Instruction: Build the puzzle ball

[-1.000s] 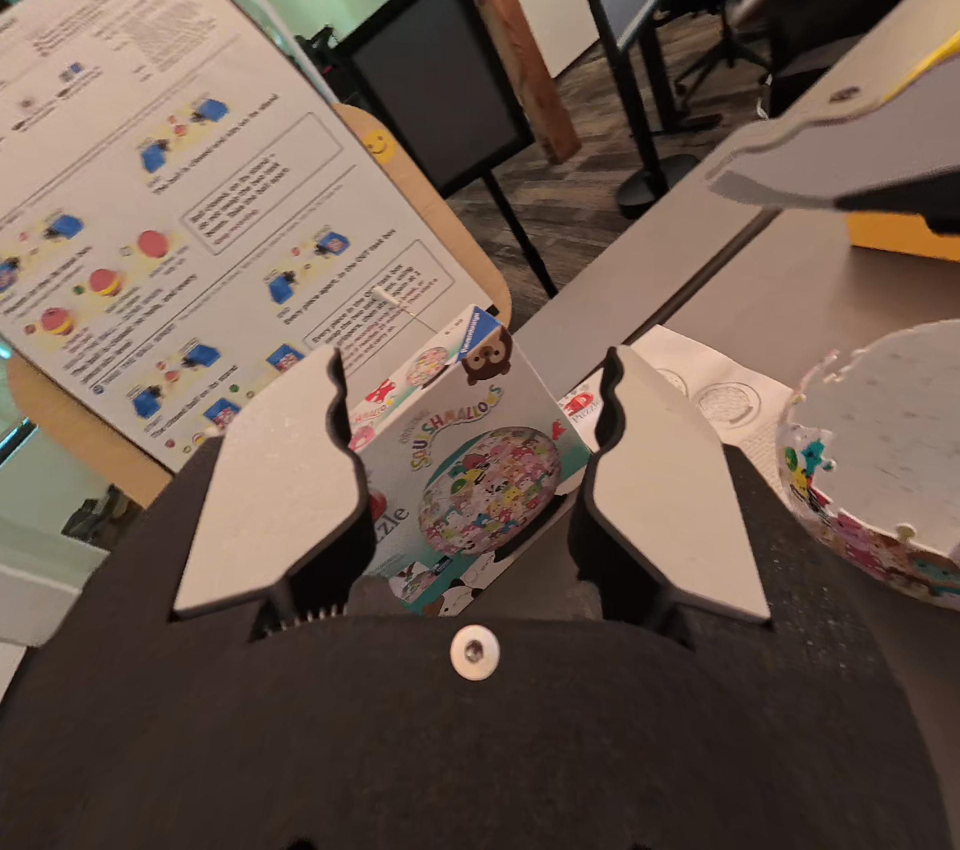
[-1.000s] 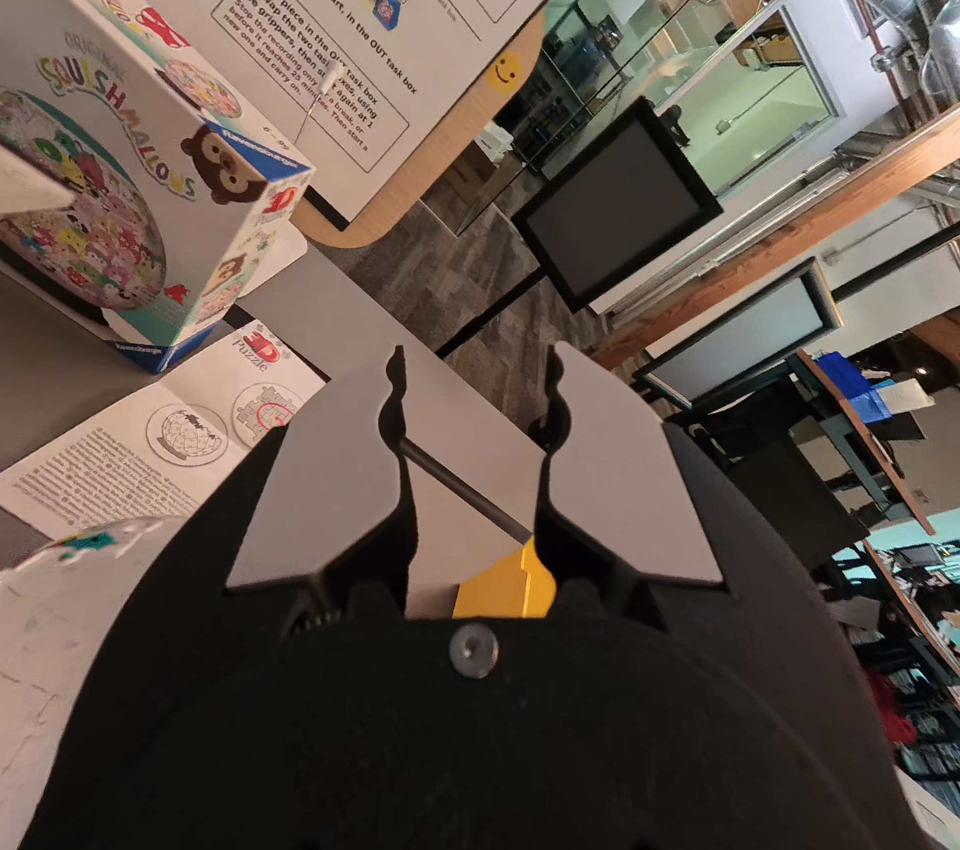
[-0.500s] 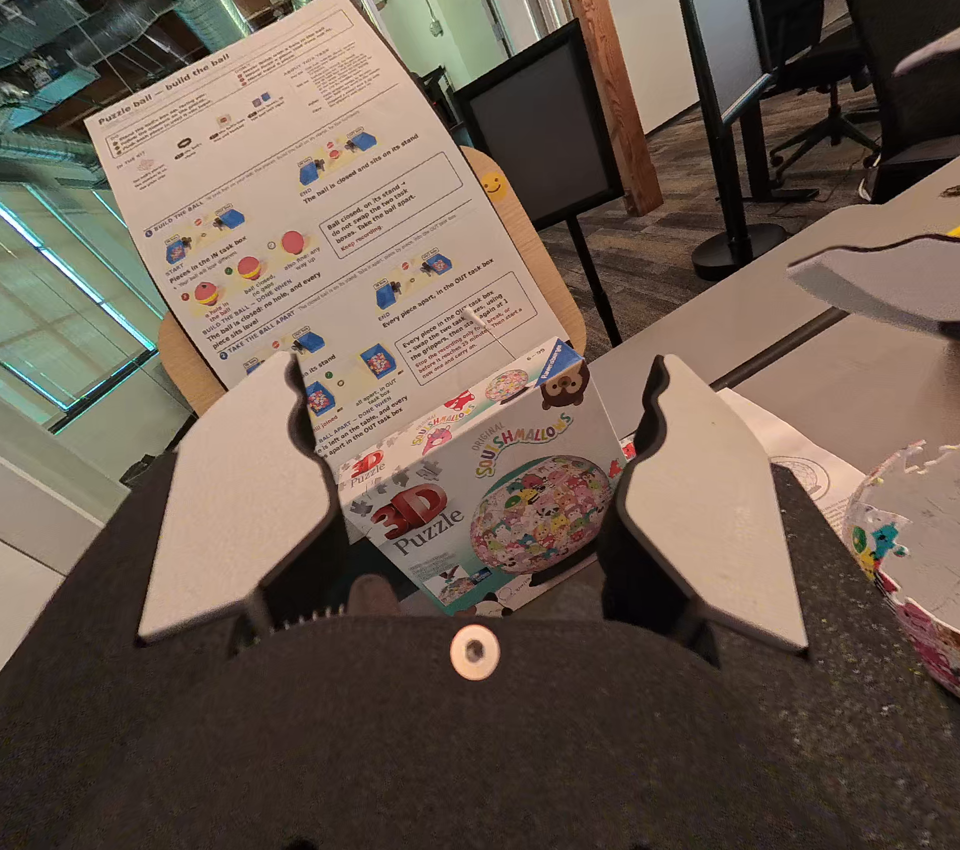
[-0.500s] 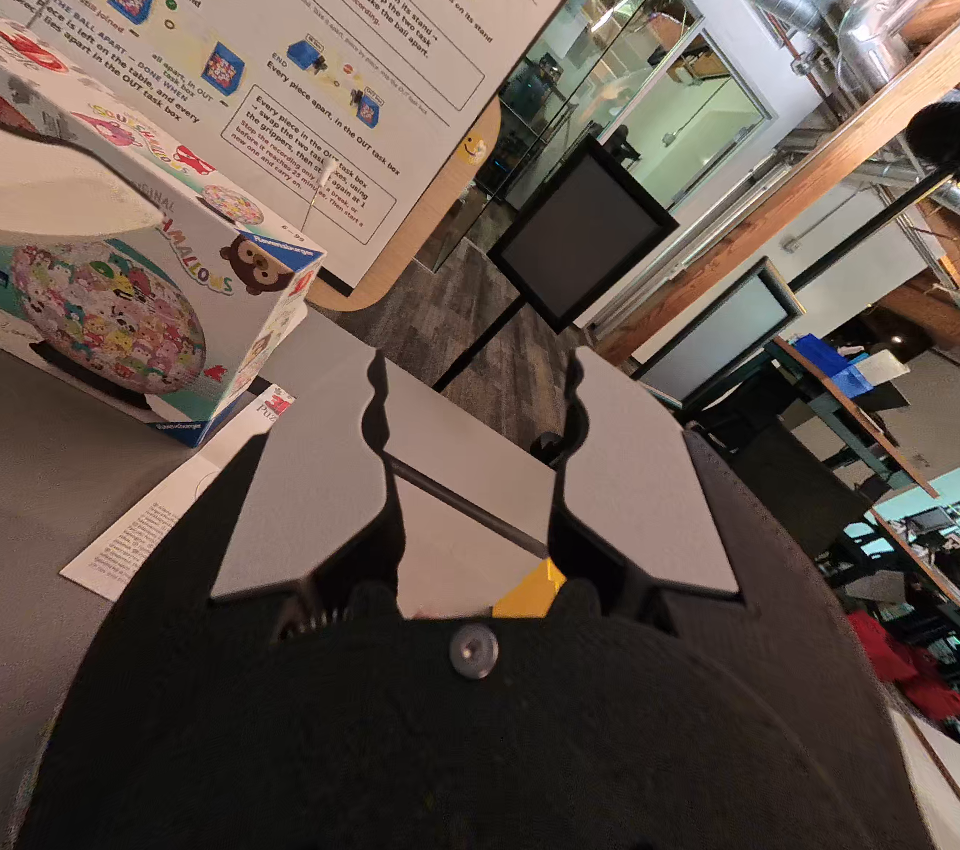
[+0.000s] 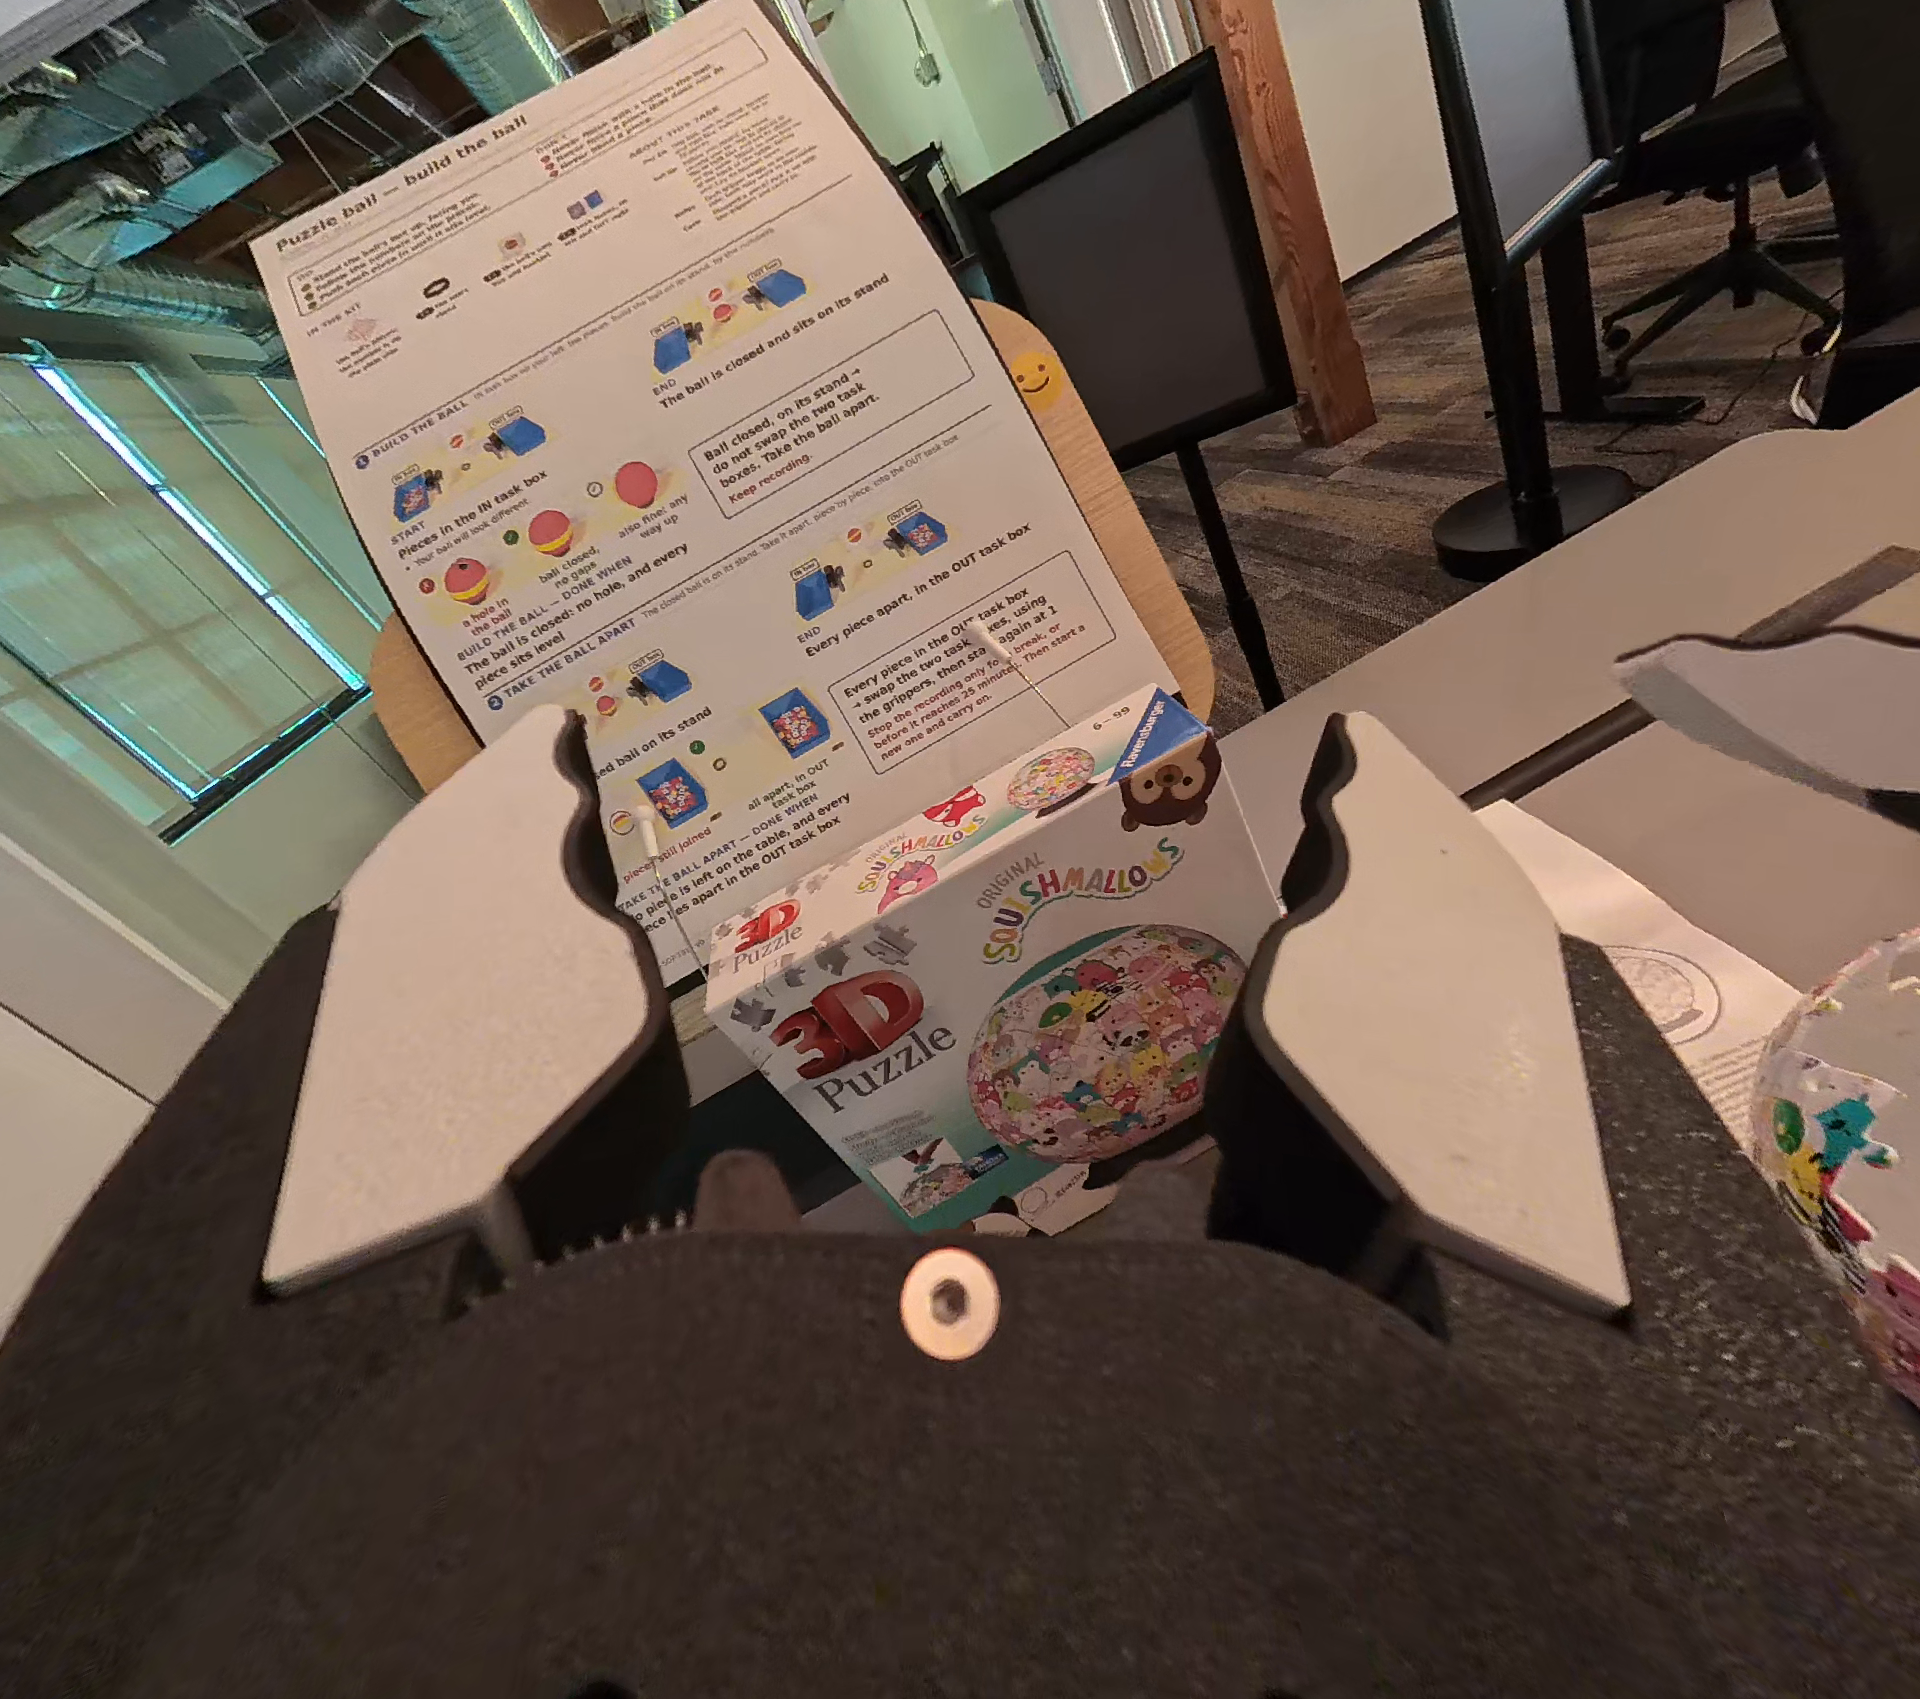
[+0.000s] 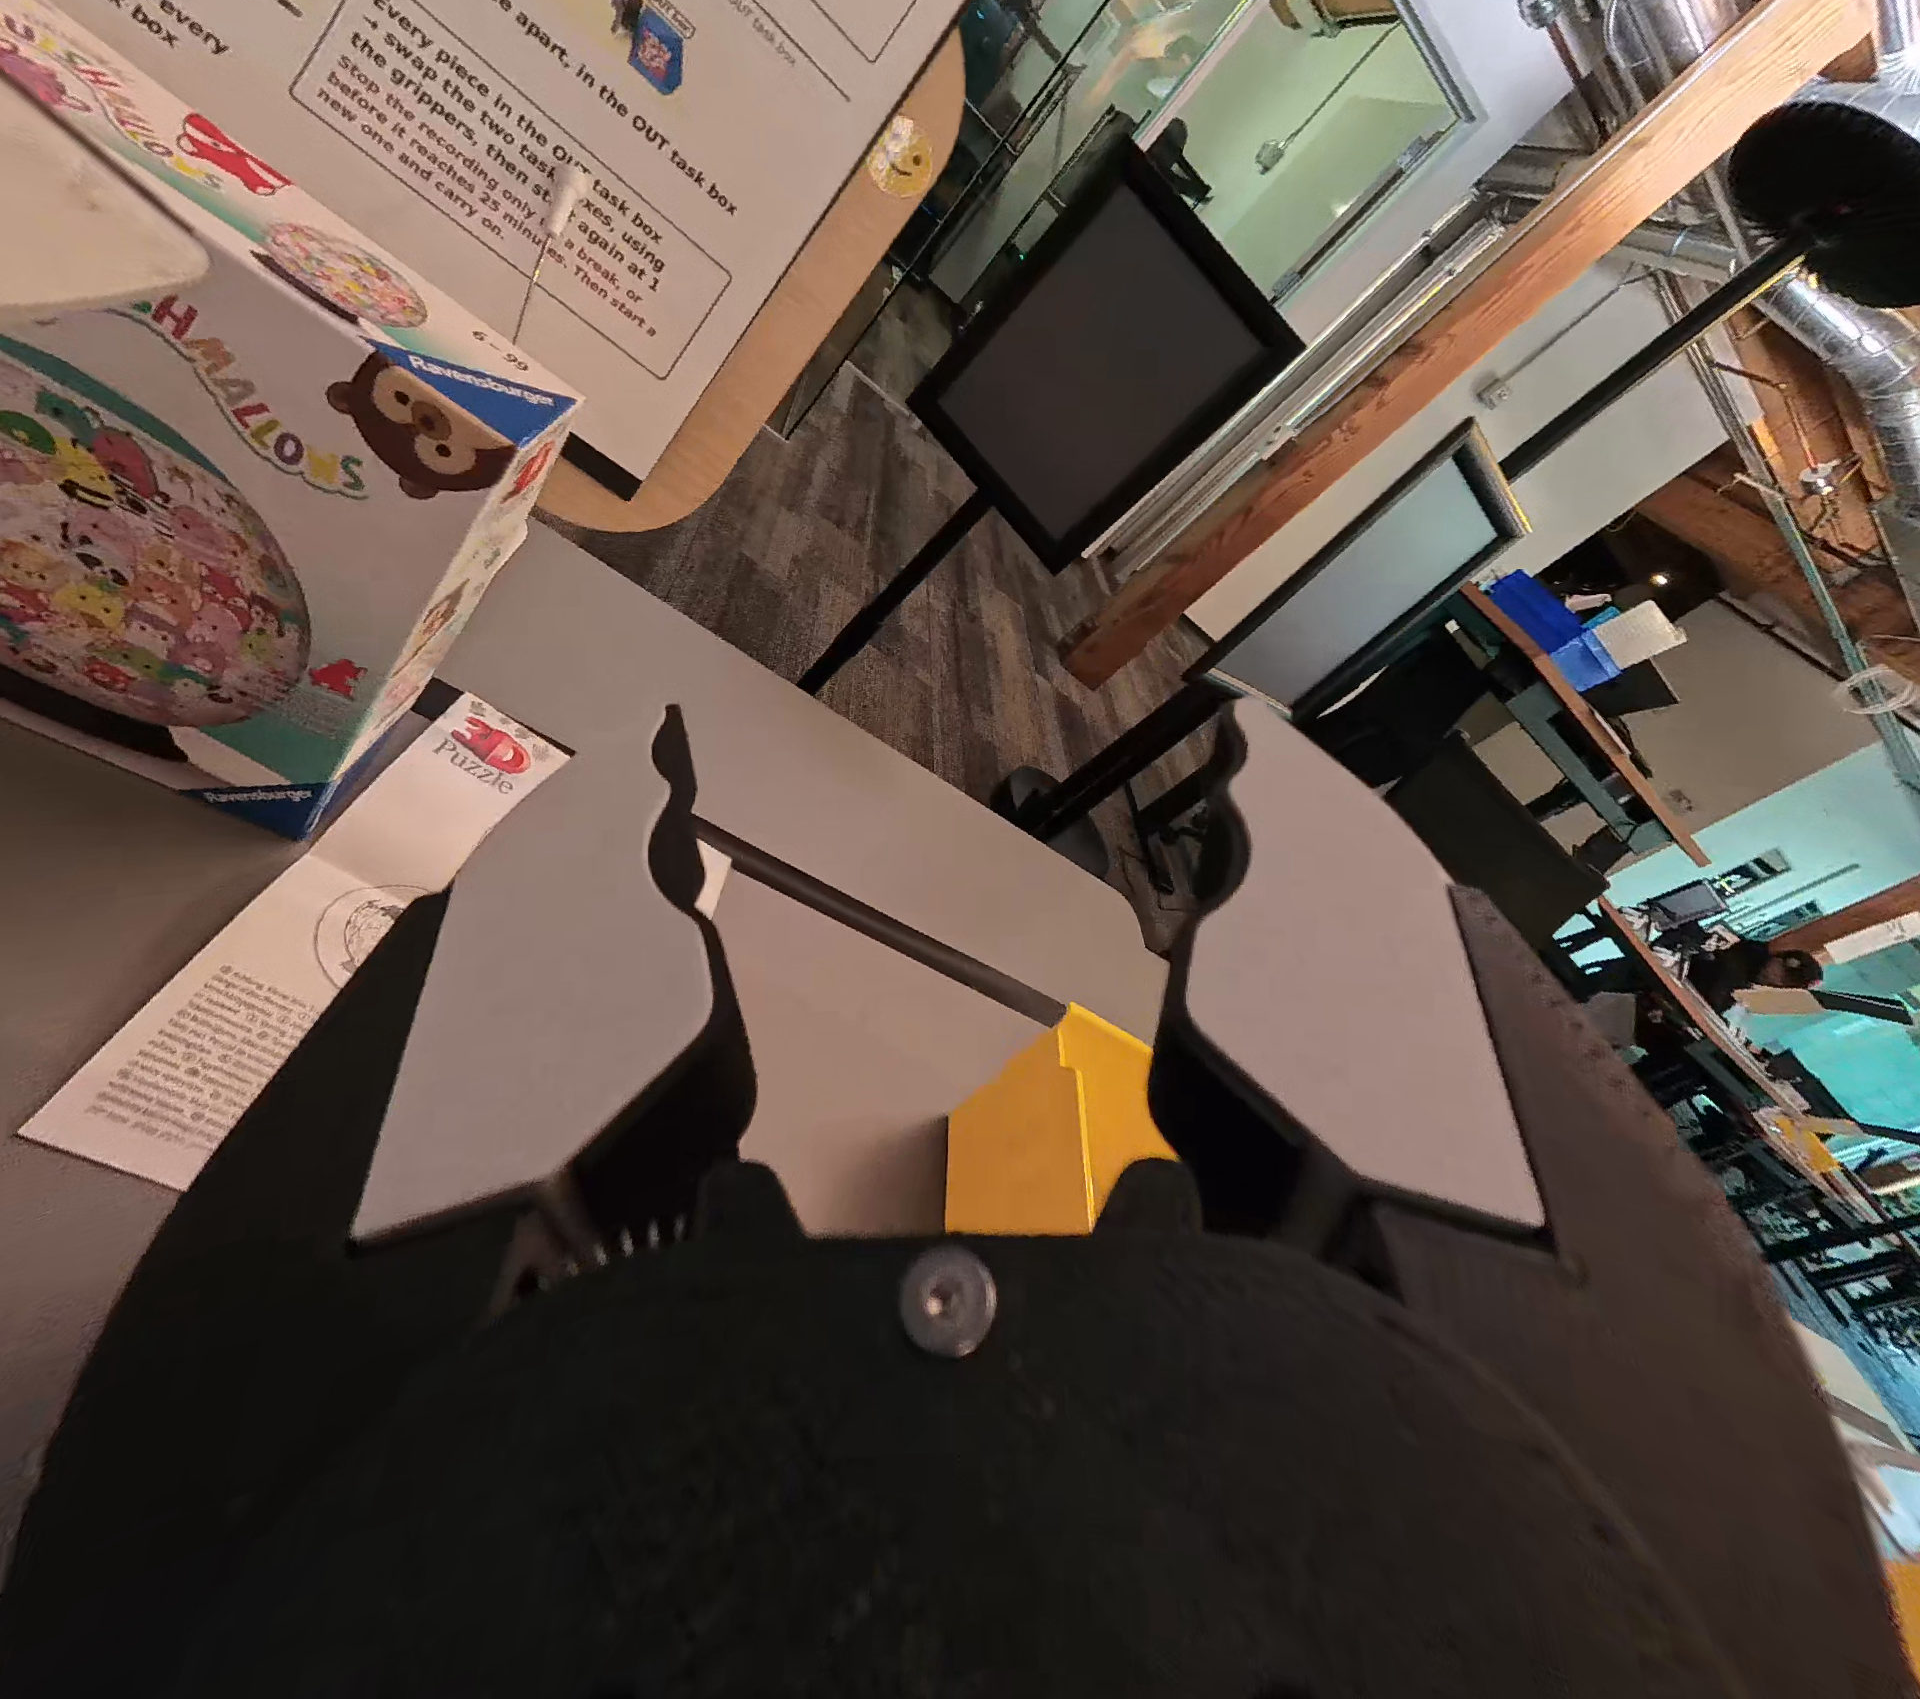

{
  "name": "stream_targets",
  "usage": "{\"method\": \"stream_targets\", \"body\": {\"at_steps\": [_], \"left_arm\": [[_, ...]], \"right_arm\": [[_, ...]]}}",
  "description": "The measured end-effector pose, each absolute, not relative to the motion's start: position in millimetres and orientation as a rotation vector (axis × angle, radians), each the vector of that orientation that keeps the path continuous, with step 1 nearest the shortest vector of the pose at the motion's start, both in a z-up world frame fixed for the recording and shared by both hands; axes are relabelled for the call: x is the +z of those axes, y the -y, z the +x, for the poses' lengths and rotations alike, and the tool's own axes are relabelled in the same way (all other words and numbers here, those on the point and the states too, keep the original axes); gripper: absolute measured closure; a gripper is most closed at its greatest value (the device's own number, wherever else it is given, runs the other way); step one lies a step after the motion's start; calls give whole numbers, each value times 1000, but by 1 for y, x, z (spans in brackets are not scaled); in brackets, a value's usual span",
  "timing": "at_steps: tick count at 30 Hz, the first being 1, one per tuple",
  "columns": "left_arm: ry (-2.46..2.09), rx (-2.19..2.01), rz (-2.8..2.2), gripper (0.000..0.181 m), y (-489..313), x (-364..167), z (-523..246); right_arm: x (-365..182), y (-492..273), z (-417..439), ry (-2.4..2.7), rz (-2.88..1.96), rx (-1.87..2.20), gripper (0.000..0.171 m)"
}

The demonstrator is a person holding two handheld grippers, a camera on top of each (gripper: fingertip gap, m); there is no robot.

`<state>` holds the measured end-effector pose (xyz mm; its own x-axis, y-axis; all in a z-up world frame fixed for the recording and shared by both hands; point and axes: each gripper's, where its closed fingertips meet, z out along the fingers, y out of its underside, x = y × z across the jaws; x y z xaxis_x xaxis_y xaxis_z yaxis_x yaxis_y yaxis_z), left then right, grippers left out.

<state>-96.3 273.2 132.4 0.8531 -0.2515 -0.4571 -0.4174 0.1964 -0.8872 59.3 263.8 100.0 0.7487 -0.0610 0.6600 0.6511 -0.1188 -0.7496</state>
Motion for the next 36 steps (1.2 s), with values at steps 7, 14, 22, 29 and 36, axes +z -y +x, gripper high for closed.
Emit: {"method": "stream_targets", "body": {"at_steps": [7, 14, 22, 29, 36], "left_arm": [[-571, 111, -1394, 55, -276, 135, -101], [-584, 90, -1402, 56, -276, 133, -99], [-608, 72, -1400, 58, -272, 132, -94], [-764, -172, -1508, 69, -264, 111, -72], [-1037, -633, -1641, 91, -248, 69, -32]], "right_arm": [[105, -260, 56, 473, -1555, -681, 73], [113, -257, 63, 439, -1542, -686, 73], [112, -257, 61, 461, -1541, -699, 74], [104, -255, 81, 568, -1676, -475, 88], [31, -243, 106, 810, -2027, 127, 104]]}}
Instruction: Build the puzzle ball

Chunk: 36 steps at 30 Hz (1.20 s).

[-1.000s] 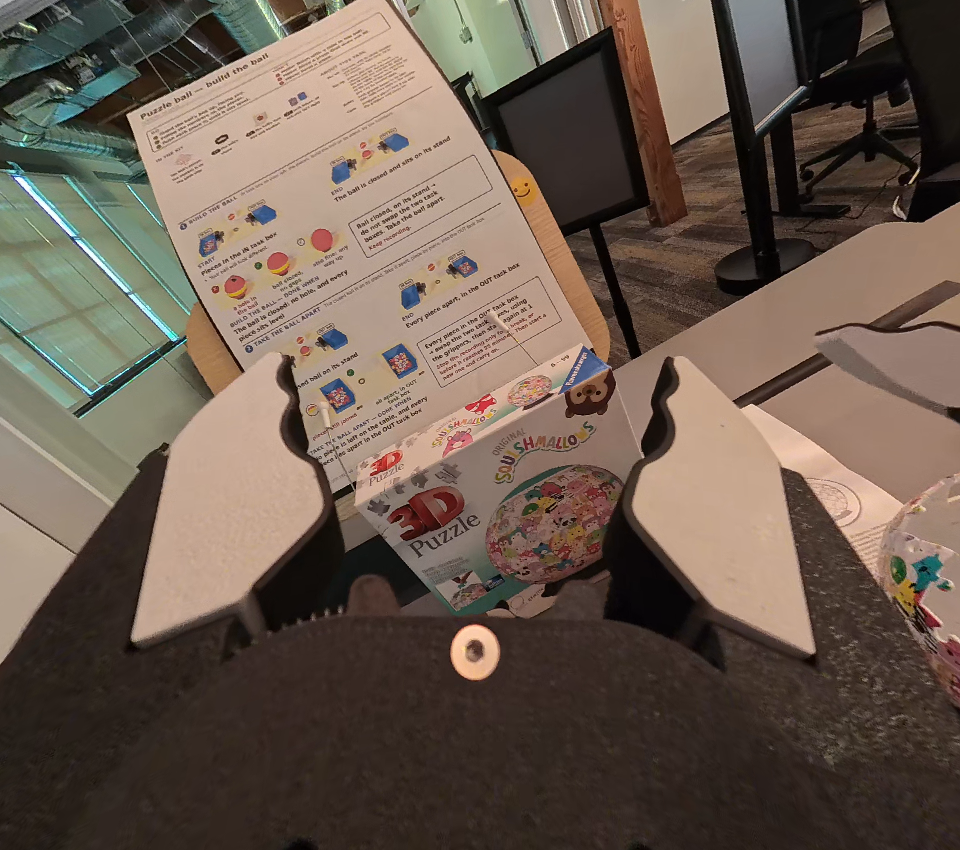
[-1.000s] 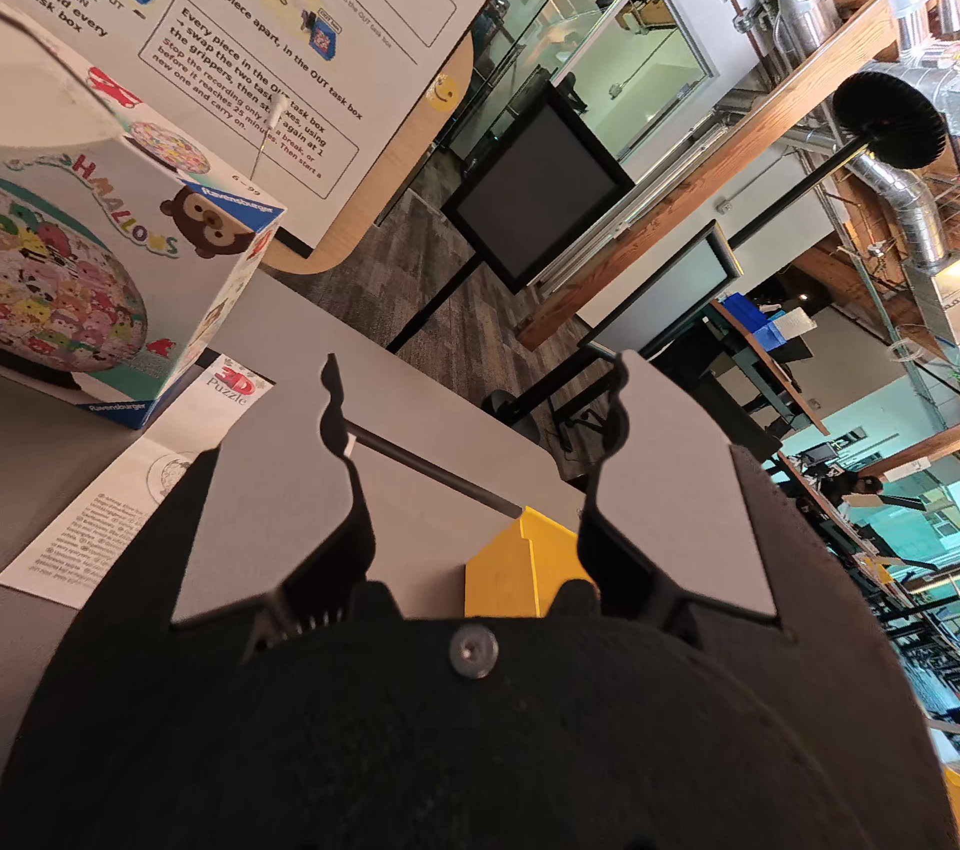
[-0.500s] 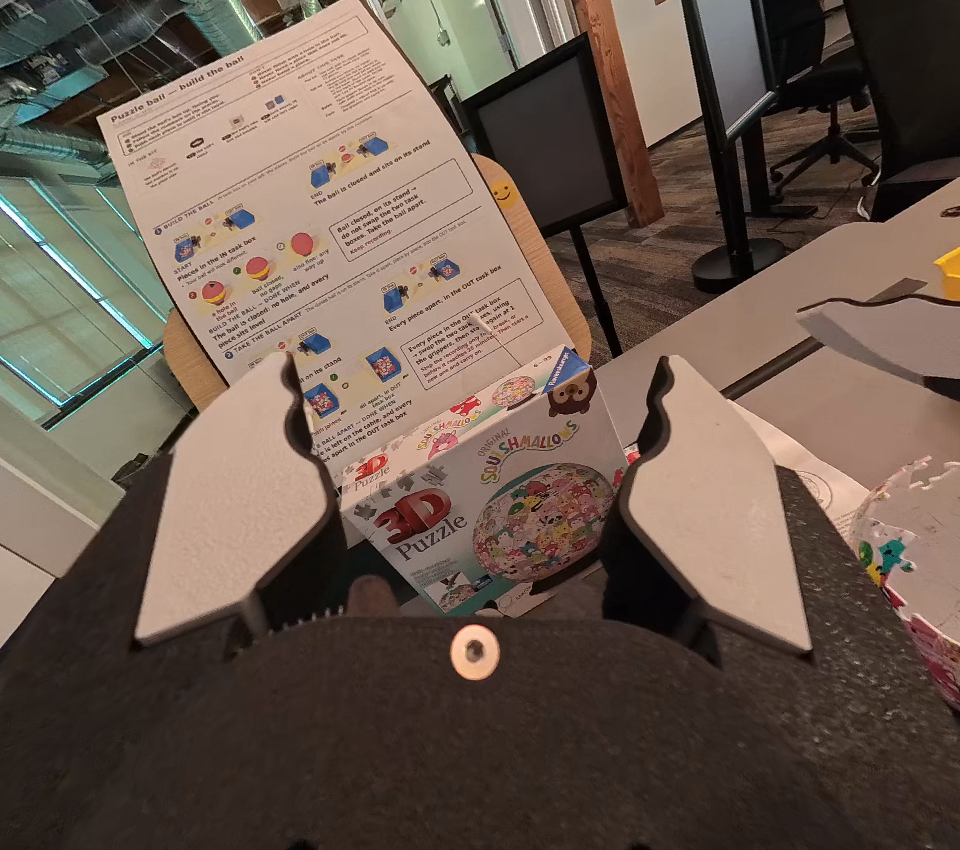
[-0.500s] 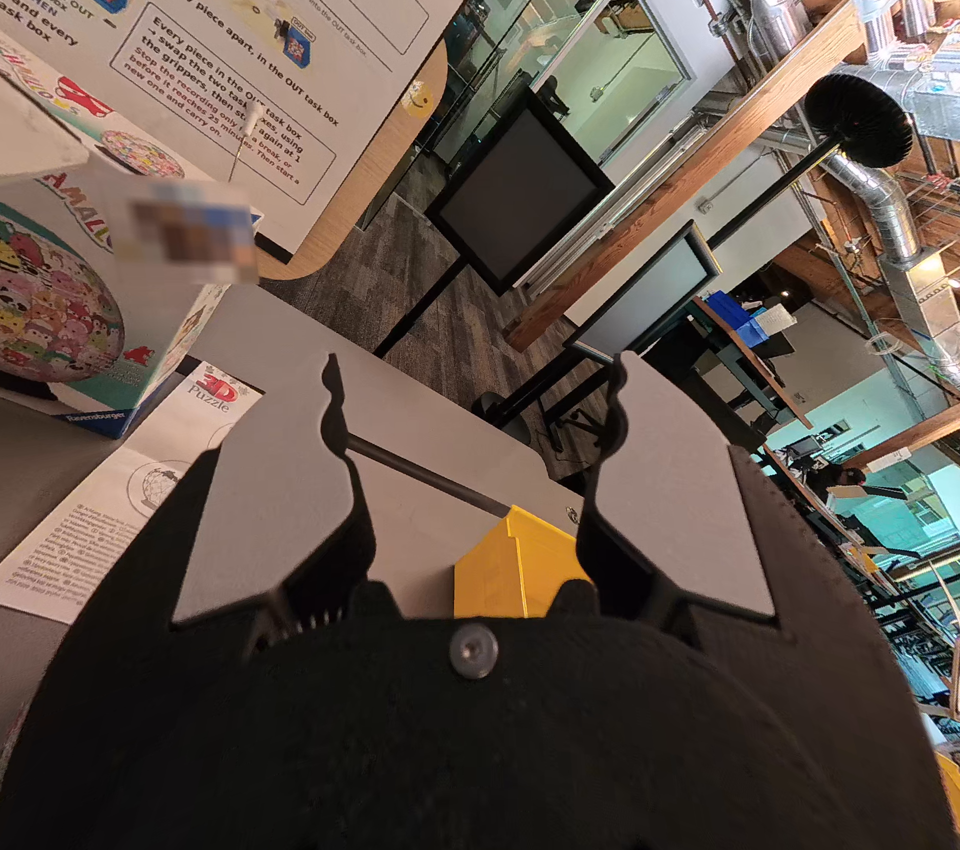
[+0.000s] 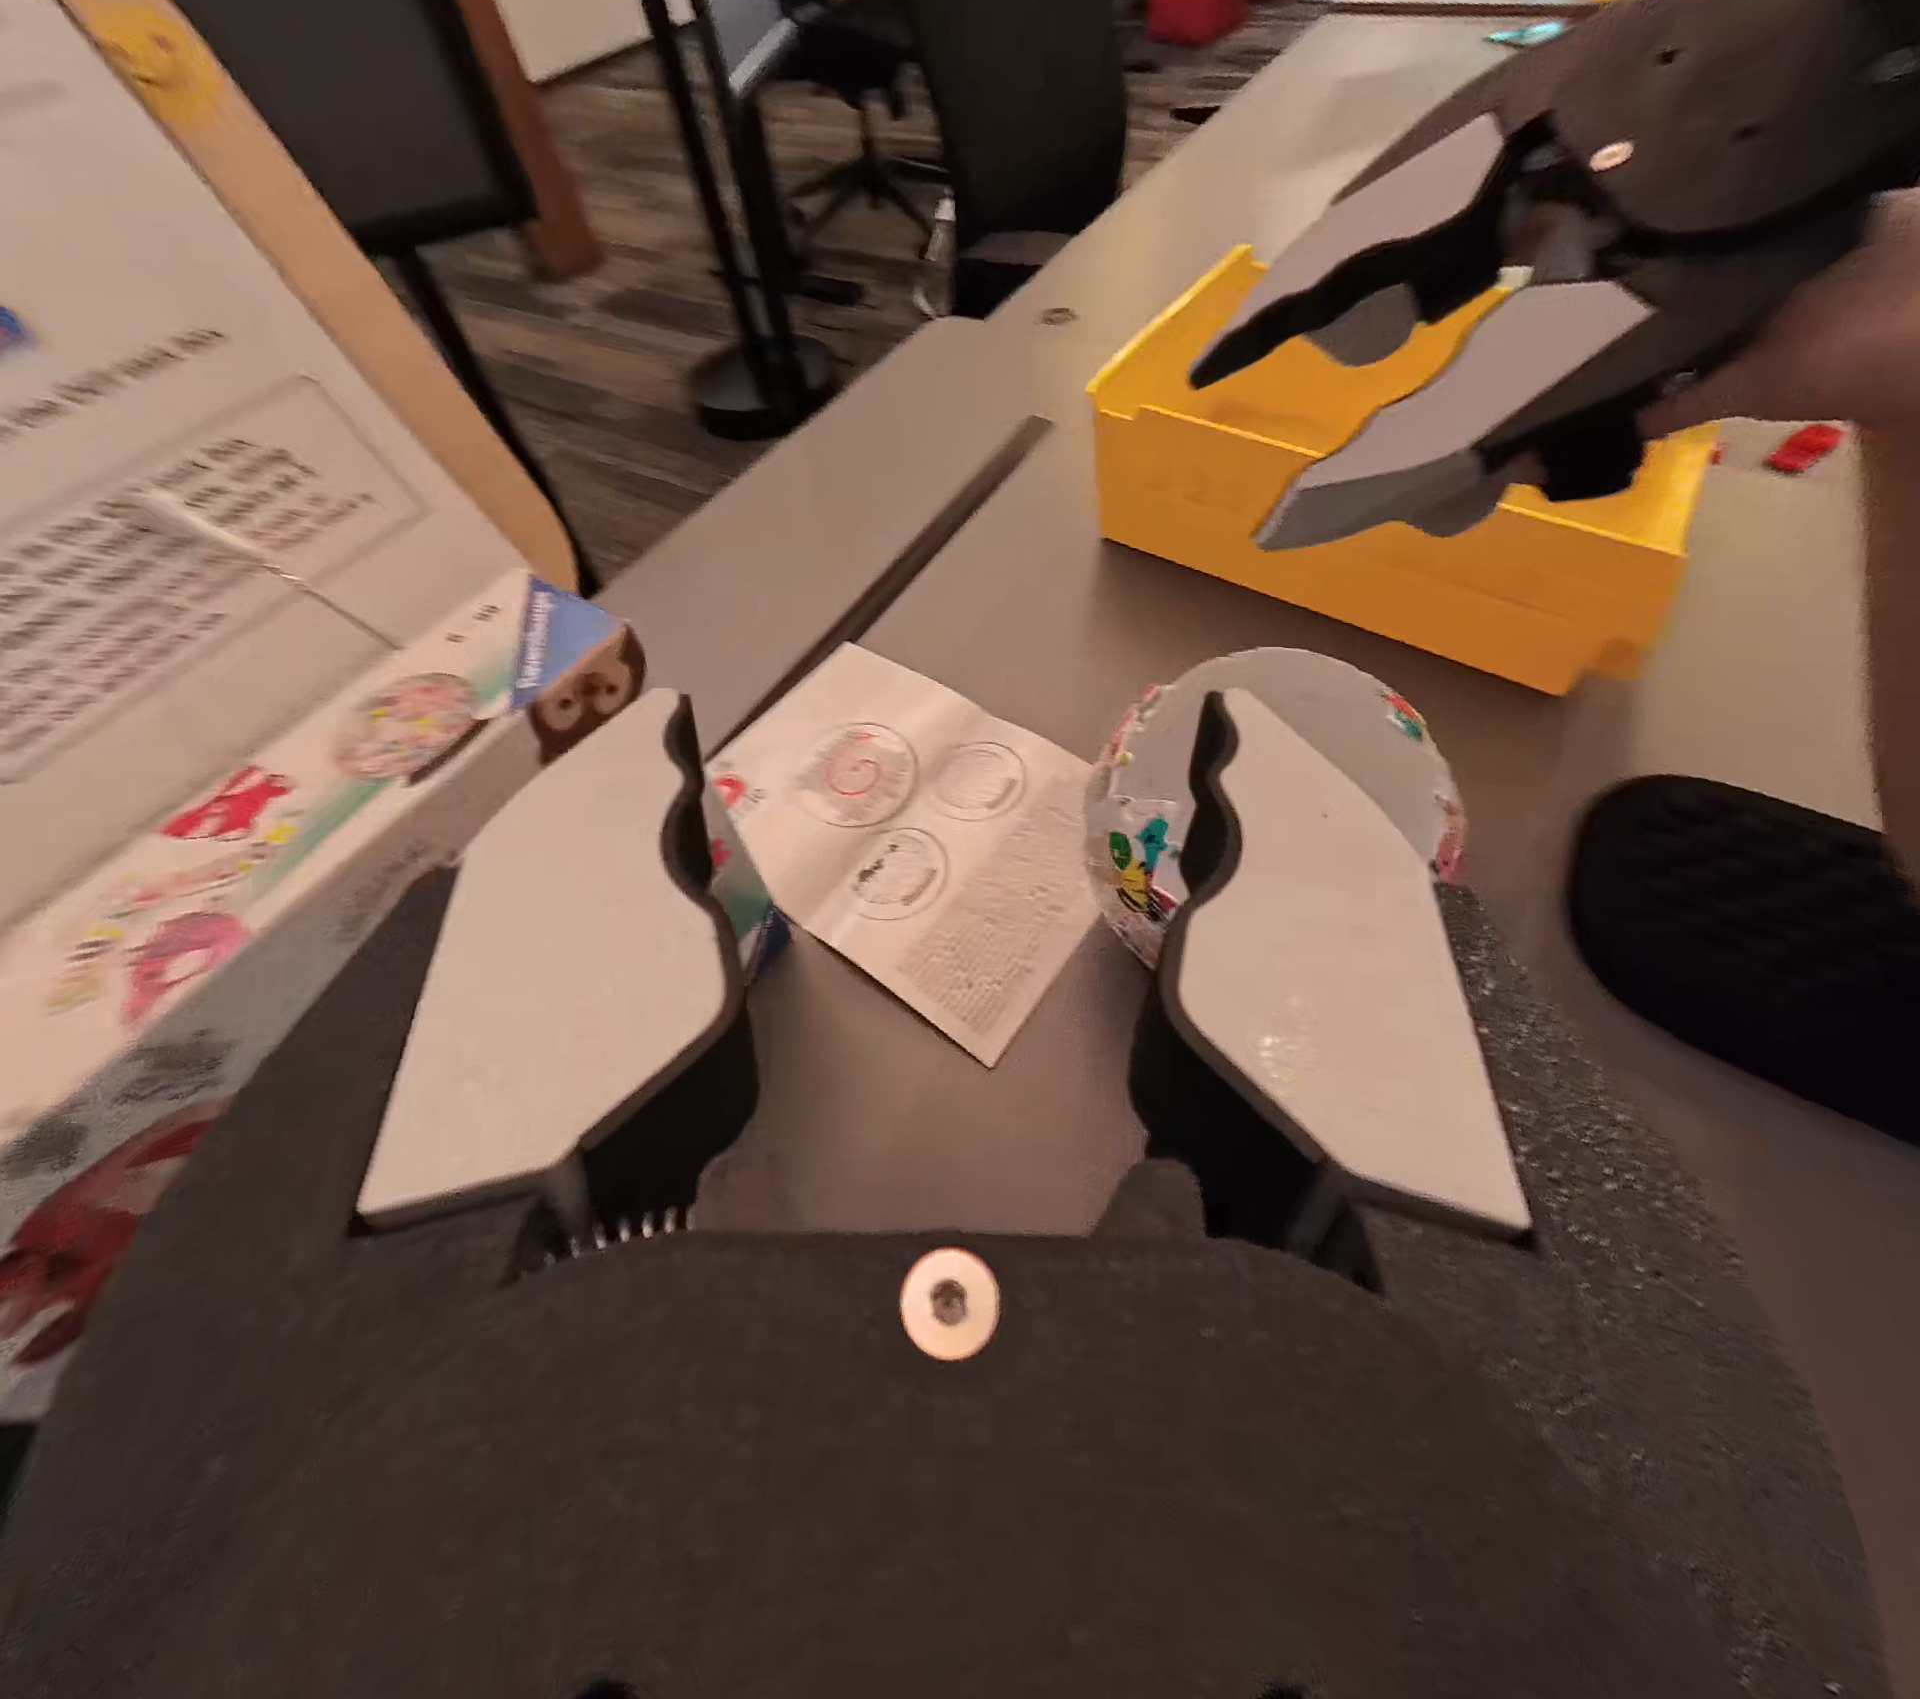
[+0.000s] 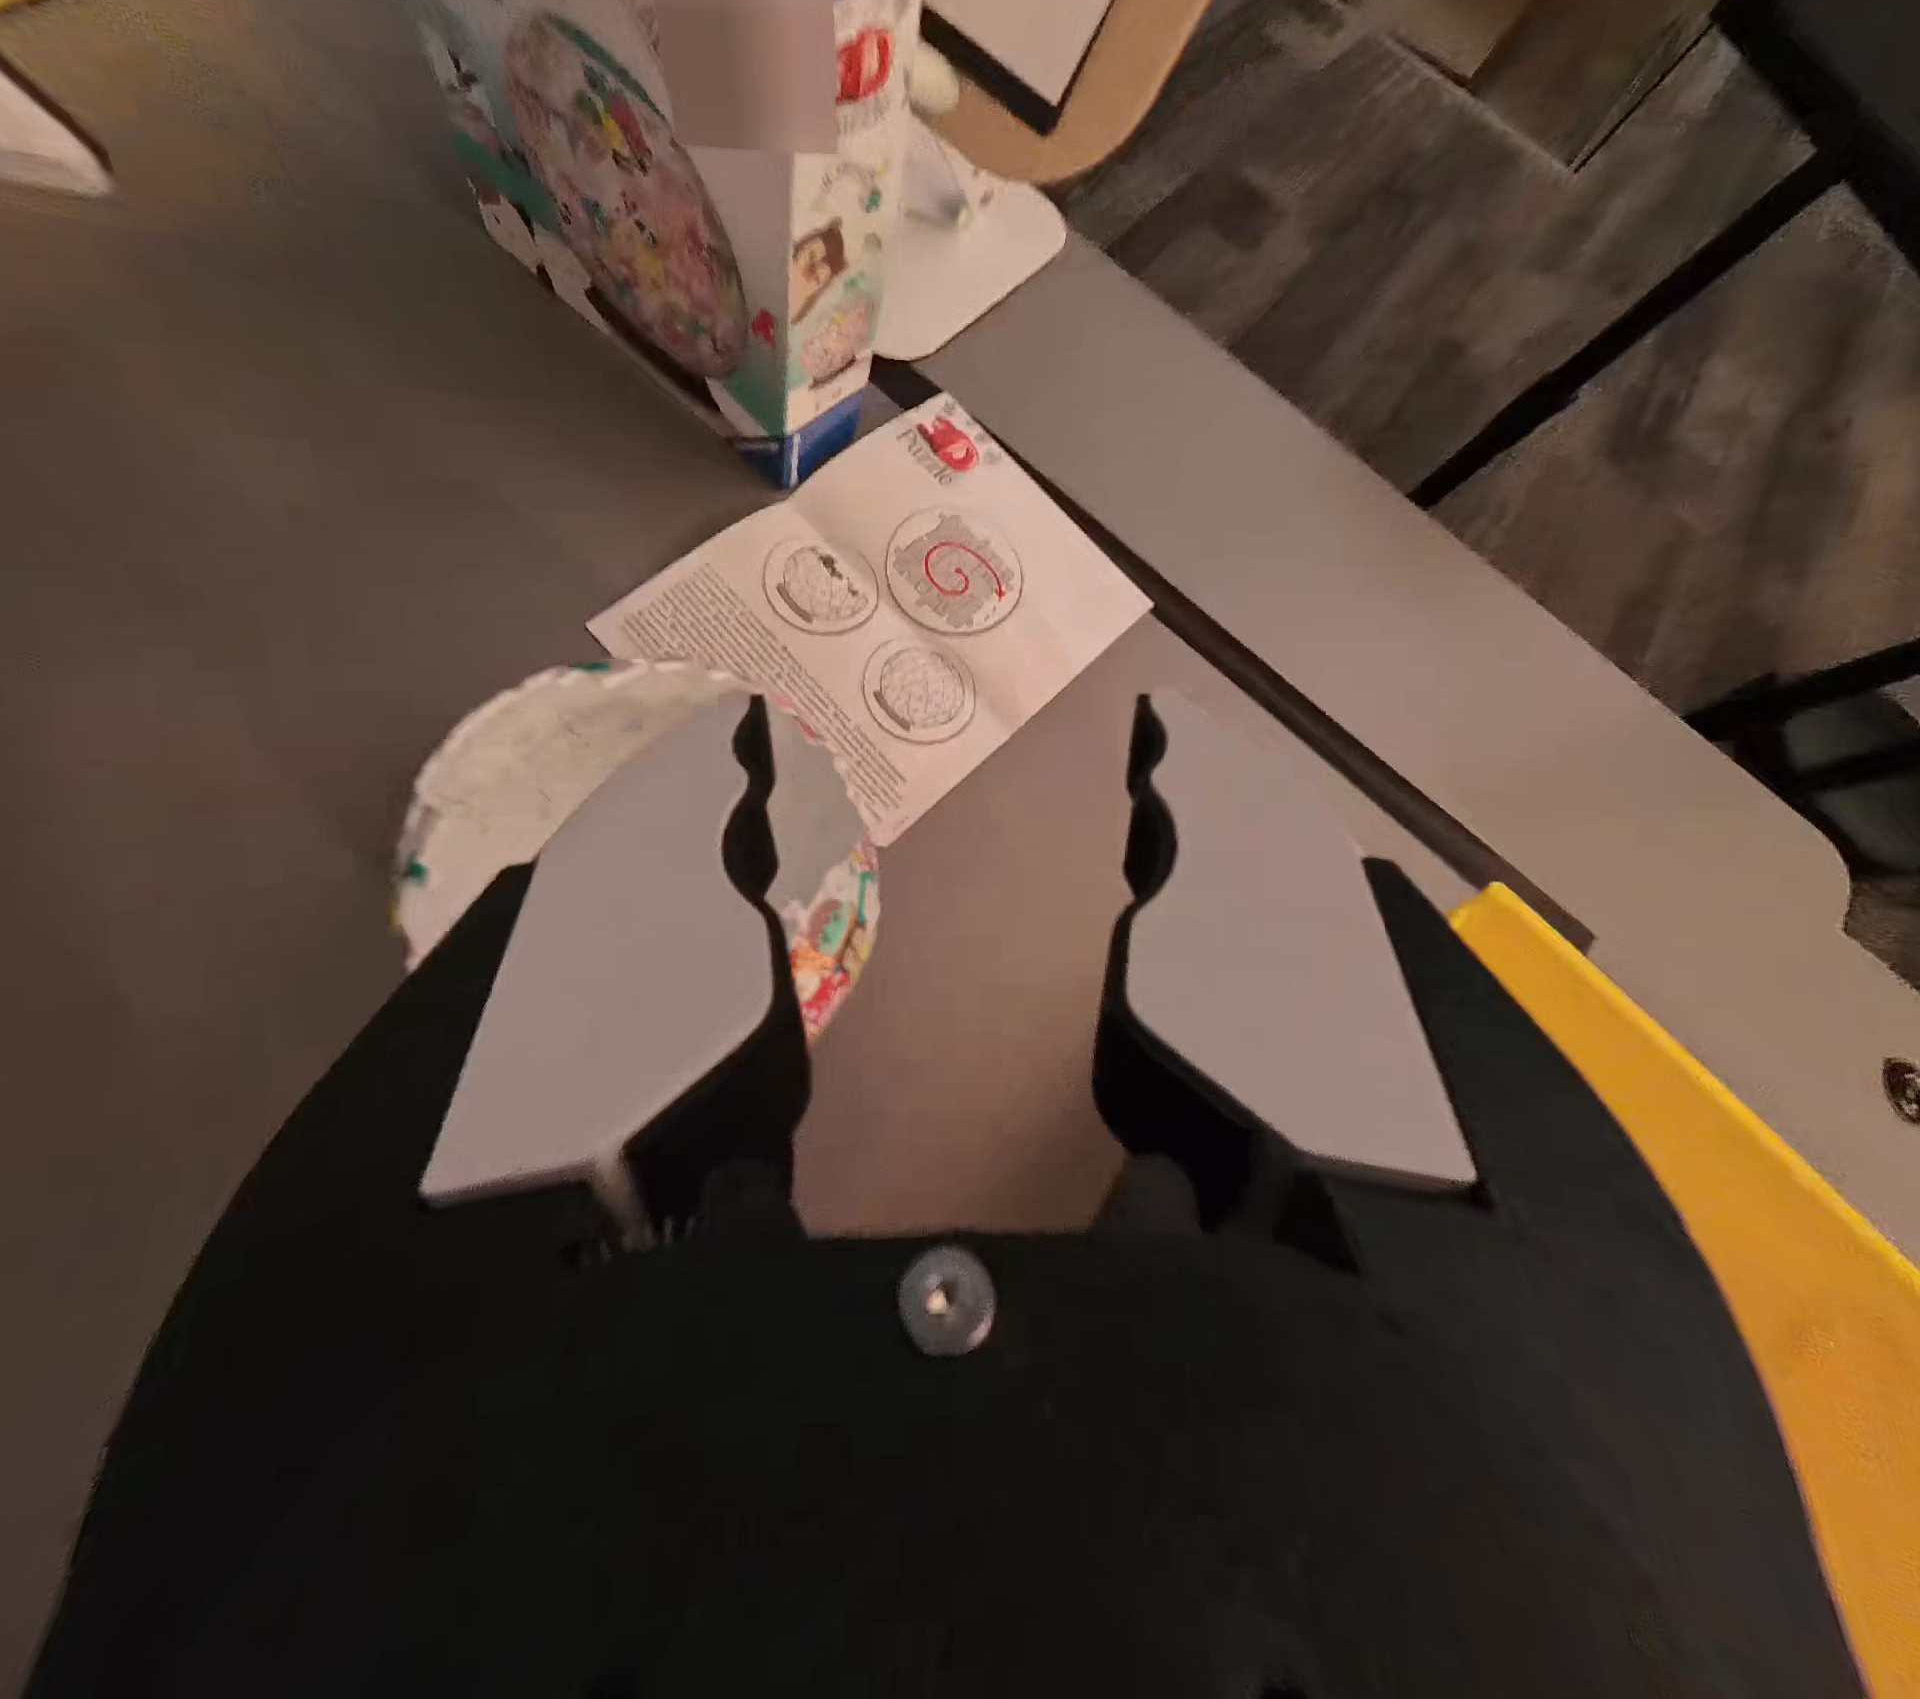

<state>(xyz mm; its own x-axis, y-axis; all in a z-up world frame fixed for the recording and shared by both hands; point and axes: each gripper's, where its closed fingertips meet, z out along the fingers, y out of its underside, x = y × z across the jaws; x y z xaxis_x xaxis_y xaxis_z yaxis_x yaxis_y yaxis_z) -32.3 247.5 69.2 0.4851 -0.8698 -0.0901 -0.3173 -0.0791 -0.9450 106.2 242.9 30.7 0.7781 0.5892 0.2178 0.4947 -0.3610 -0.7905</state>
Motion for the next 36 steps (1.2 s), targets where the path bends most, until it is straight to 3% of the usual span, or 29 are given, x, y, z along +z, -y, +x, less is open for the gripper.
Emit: {"method": "stream_targets", "body": {"at_steps": [6, 12, 19, 22, 26, 33, 36], "left_arm": [[-1074, -700, -1646, 96, -245, 66, -28], [-1074, -730, -1592, 100, -237, 77, -26], [-1054, -568, -1565, 99, -257, 70, -28], [-942, -303, -1594, 99, -286, 65, -45], [-795, -45, -1605, 91, -309, 68, -71], [-731, 22, -1581, 85, -310, 76, -80], [-728, 39, -1571, 85, -309, 77, -81]], "right_arm": [[-17, -258, 110, 1103, -1997, 29, 114], [-3, -261, 98, 1020, -1939, 290, 140], [7, -275, 105, 970, -1909, 144, 156], [45, -284, 103, 832, -1792, -50, 154], [85, -277, 89, 692, -1684, -317, 130], [97, -264, 50, 663, -1605, -446, 107], [98, -264, 45, 668, -1582, -459, 104]]}}
